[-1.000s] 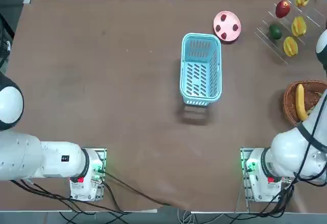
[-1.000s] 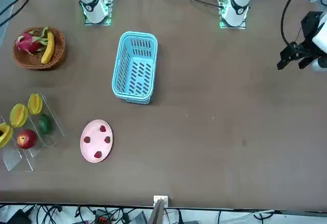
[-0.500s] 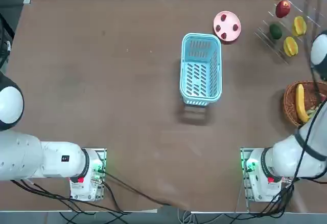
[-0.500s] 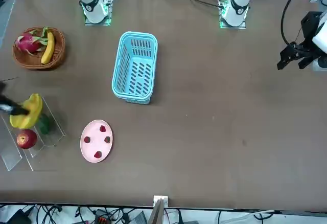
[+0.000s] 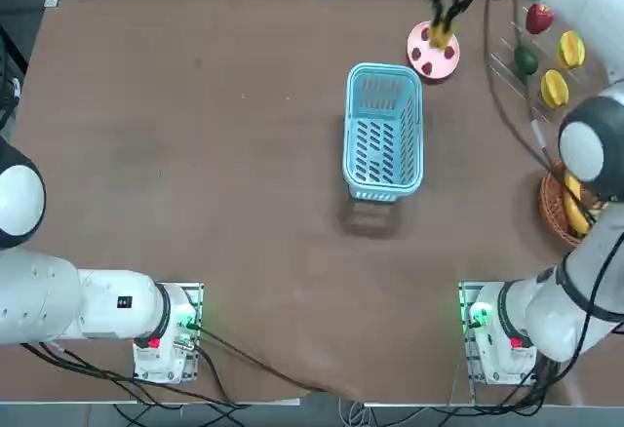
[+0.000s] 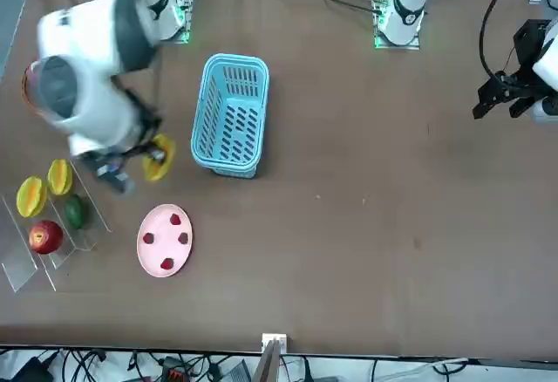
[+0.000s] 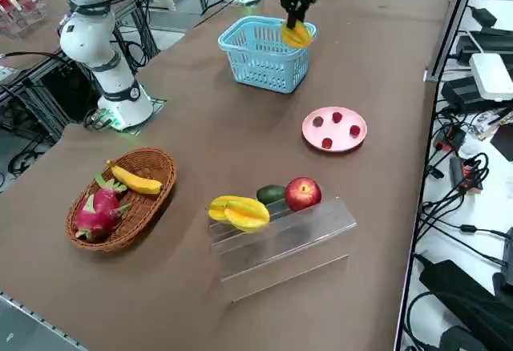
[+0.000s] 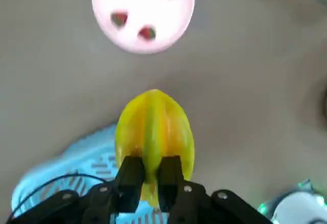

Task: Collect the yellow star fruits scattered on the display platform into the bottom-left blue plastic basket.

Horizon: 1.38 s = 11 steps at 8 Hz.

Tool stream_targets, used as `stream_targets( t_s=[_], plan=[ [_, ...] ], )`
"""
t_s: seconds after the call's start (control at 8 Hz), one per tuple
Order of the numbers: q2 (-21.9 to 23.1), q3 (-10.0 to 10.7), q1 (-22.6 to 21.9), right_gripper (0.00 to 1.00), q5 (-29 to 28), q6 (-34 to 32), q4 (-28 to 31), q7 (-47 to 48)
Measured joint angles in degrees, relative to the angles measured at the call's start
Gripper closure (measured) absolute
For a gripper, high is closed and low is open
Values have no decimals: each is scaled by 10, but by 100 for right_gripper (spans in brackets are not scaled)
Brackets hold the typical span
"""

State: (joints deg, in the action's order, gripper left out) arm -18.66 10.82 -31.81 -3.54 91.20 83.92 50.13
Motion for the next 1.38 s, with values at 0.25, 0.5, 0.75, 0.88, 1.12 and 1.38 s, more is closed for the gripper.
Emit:
stream_targets(
  t_s=[0.25, 0.5, 0.75, 0.88, 1.12, 1.38],
  plan=[
    [81, 0, -67, 80, -1, 87, 142, 56],
    [185, 0, -114, 80, -2, 188, 304, 88],
    [219, 0, -158, 80, -2, 244, 376, 104],
    [211, 0, -174, 80, -2, 256, 385, 104],
    [192, 4, -179, 65, -2, 261, 385, 89],
    [189, 15, -168, 31, -2, 259, 371, 72]
  ],
)
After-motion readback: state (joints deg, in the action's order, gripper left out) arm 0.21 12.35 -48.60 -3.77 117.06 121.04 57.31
